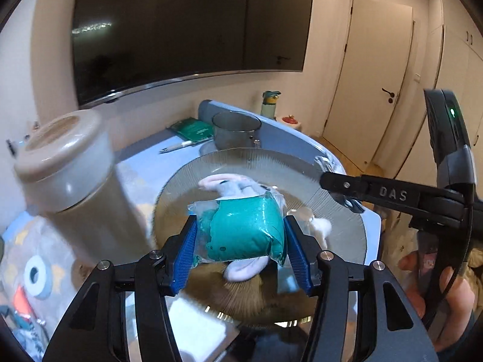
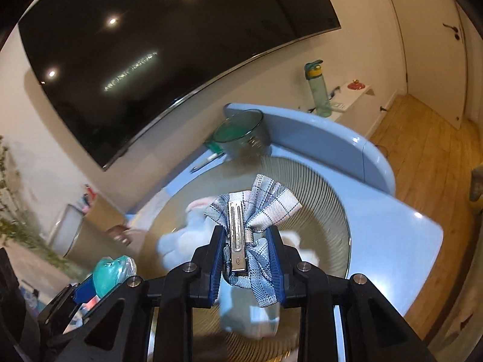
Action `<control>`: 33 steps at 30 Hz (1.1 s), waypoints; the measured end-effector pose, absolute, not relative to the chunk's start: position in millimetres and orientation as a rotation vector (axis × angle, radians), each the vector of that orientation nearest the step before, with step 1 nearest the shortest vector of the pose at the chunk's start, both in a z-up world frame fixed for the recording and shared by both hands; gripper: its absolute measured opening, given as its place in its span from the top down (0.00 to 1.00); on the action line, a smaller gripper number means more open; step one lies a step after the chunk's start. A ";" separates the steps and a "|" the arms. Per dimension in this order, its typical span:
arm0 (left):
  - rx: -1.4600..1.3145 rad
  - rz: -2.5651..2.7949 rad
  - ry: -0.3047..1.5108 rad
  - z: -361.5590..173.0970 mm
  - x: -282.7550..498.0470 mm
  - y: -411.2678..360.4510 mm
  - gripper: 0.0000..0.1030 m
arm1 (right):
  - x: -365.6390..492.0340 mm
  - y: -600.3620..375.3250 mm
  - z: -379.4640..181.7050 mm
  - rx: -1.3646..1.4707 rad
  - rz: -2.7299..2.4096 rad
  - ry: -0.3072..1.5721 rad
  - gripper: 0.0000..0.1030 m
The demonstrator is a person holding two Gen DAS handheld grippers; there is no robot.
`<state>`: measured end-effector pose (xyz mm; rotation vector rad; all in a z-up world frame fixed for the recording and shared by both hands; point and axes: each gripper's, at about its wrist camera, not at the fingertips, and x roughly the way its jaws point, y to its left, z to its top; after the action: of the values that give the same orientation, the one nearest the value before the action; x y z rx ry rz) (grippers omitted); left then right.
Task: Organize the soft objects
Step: 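Carry the pouch and scrunchie to the glass bowl and release them, then bring both grippers back to the remaining items on the table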
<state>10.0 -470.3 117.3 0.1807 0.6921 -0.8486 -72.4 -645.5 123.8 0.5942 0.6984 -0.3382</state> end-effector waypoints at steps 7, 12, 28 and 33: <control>0.194 -0.917 0.684 121.6 1.2 -468.3 0.16 | -71.9 -661.7 117.7 0.700 -0.317 0.706 0.43; 0.164 -0.956 0.670 140.5 -14.9 -429.3 0.16 | -90.7 -644.7 129.7 0.710 -0.278 0.697 0.43; 0.017 -0.326 0.580 183.3 -36.2 -97.2 0.01 | -114.6 -382.8 152.4 0.396 0.242 0.720 0.21; 0.006 -0.188 0.678 126.3 -22.1 -32.8 0.01 | -83.6 -298.7 122.4 0.328 0.347 0.818 0.21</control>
<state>-22.1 -32.8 126.3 0.0056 0.6780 -0.1883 -83.6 -298.7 122.4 0.3276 0.8179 0.3474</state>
